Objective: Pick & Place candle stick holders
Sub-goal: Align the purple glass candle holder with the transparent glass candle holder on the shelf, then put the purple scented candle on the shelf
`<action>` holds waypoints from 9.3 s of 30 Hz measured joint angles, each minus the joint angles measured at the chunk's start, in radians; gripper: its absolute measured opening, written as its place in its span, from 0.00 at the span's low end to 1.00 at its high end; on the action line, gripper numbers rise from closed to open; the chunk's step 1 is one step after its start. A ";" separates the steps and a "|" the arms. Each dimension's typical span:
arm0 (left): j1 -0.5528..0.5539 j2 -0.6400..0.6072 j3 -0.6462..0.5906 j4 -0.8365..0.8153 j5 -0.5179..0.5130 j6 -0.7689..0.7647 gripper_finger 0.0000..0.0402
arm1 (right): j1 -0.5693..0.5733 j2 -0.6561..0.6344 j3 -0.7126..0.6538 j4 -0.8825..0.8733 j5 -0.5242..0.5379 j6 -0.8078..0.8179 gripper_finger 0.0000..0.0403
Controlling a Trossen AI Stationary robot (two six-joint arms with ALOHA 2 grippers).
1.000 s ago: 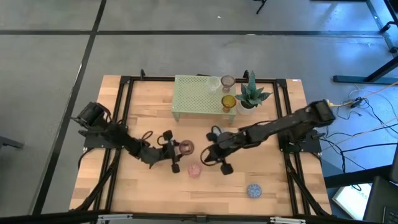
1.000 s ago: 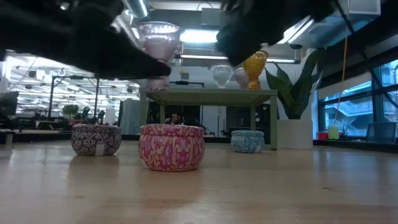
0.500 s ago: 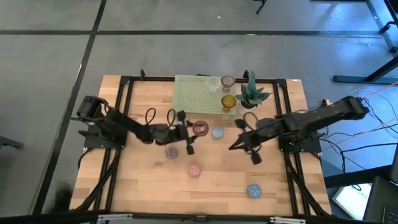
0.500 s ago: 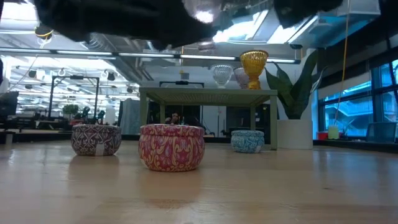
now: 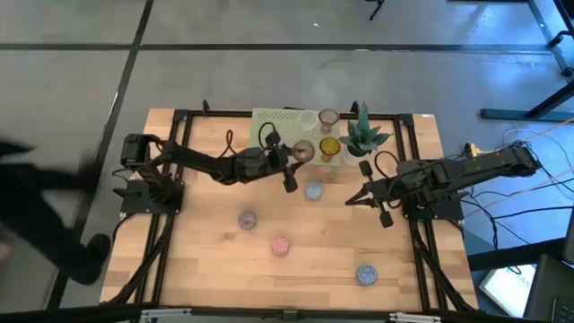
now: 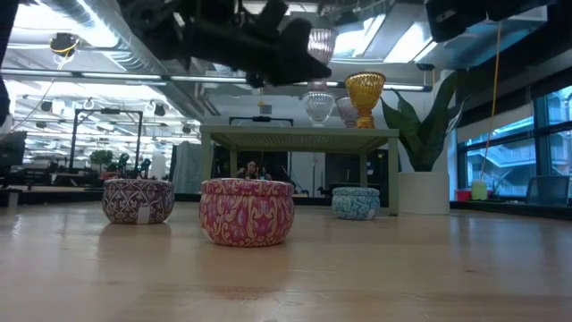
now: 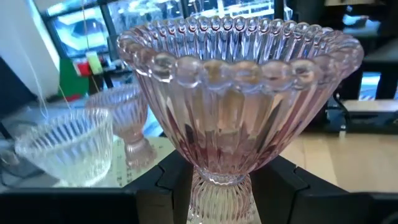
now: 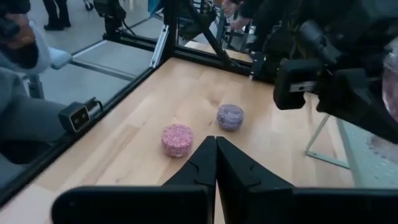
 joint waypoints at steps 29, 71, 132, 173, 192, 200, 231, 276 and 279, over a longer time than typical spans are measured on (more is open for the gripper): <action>0.139 0.164 0.001 0.108 0.134 -0.109 0.33 | -0.016 0.005 -0.006 0.034 0.000 -0.035 0.02; 0.134 0.159 0.000 0.099 0.156 -0.083 0.57 | -0.016 0.005 -0.006 0.034 0.000 -0.036 0.02; 0.020 -0.018 -0.001 -0.312 -0.097 -0.005 0.20 | -0.016 0.005 -0.005 0.029 -0.001 -0.032 0.02; 0.109 0.026 0.000 -0.236 0.072 -0.103 0.00 | -0.016 0.005 -0.005 0.035 -0.001 -0.035 0.02; 0.009 -0.121 -0.001 -0.452 -0.023 -0.130 0.00 | -0.016 0.005 -0.005 0.033 -0.001 -0.033 0.02; -0.136 -0.363 -0.001 -0.816 0.157 -0.346 0.01 | -0.016 0.005 -0.005 0.030 -0.001 -0.031 0.02; -0.363 -0.162 0.000 -1.324 0.292 -0.493 0.71 | -0.016 0.046 -0.005 0.068 -0.001 -0.018 0.02; -0.369 -0.093 0.005 -1.214 0.288 -0.478 0.76 | -0.016 0.050 -0.005 0.068 -0.001 -0.035 0.02; -0.370 -0.092 0.004 -1.215 0.288 -0.478 0.76 | -0.016 0.050 -0.005 0.068 -0.001 -0.035 0.02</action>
